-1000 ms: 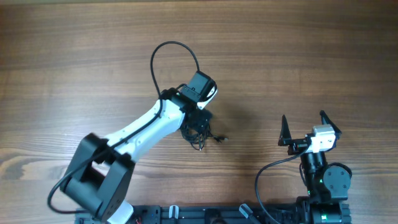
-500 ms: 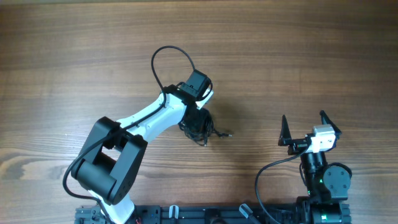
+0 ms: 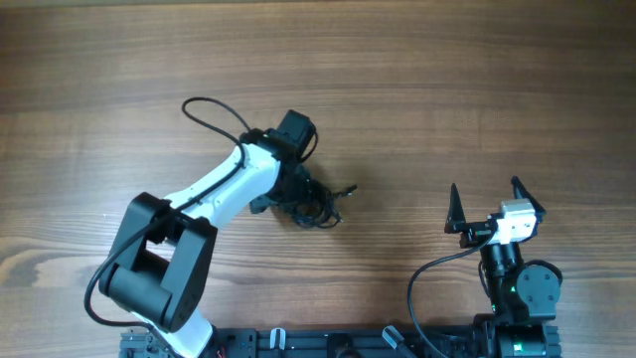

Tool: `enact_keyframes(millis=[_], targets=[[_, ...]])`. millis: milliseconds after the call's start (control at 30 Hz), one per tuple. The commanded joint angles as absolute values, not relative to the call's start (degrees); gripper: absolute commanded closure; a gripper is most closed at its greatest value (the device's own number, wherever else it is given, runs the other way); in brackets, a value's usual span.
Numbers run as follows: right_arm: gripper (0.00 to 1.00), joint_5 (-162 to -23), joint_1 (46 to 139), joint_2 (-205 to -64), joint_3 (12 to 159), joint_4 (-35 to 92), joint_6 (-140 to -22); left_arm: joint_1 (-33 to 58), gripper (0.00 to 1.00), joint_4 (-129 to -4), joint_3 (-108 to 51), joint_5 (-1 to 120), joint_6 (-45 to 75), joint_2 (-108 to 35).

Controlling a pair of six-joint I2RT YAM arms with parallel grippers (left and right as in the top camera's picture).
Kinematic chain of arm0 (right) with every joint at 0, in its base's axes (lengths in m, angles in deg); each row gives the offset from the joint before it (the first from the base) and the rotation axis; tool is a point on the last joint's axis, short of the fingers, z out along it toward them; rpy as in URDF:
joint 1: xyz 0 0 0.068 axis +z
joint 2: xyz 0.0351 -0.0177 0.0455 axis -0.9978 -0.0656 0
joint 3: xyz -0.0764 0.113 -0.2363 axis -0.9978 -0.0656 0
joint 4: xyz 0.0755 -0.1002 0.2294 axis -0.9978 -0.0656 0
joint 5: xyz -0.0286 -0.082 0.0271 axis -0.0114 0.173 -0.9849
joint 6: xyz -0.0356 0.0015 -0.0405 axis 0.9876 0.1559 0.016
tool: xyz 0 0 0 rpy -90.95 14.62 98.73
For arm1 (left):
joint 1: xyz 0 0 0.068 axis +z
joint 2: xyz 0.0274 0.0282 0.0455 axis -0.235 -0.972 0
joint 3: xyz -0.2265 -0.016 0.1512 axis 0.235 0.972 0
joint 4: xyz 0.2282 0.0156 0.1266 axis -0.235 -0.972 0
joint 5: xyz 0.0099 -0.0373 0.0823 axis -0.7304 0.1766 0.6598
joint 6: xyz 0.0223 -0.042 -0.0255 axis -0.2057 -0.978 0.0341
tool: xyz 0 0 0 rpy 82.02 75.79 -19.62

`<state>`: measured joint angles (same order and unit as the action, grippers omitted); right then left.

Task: Untangle cables
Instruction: 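Lift the cable bundle with the left gripper and pull it left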

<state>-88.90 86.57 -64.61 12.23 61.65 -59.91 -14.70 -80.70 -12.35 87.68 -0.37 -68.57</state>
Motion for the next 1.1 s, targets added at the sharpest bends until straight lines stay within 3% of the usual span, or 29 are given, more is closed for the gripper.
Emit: enact_keyframes(millis=[0,67,133,267,400,567,700,833,1067], targets=[[0.0,-88.11,86.71,-63.93,12.15,61.78,-59.43,-12.25,0.18,-81.29,-12.38,84.75,-1.62,-66.06],[0.0,-88.11,86.71,-63.93,12.15,61.76,-59.41,-10.59,0.2,-81.31,-12.38,82.21,-1.62,-64.95],[0.0,-88.11,86.71,-63.93,12.15,61.76,-59.41,-8.36,0.31,-81.48,-12.38,76.29,-1.64,-63.98],[0.0,-88.11,86.71,-63.93,12.15,61.78,-59.43,-5.74,0.36,-81.31,-12.38,64.22,-1.64,-63.94],[0.0,-88.11,86.71,-63.93,12.15,61.76,-59.43,-4.97,0.38,-80.39,-12.38,64.11,0.52,-63.94],[0.0,-88.11,86.71,-63.93,12.15,61.78,-59.41,-5.04,0.41,-74.18,-12.35,65.38,22.97,-63.94],[0.0,-88.11,86.71,-63.93,12.15,61.76,-59.41,-5.02,0.55,-69.35,-12.35,78.3,31.36,-65.17],[0.0,-88.11,86.71,-63.93,12.15,61.78,-59.43,-5.04,0.51,-68.76,-12.35,76.44,35.98,-67.31],[0.0,-88.11,86.71,-63.93,12.15,61.78,-59.41,-5.04,0.53,-68.98,-12.35,65.36,39.12,-69.32]])
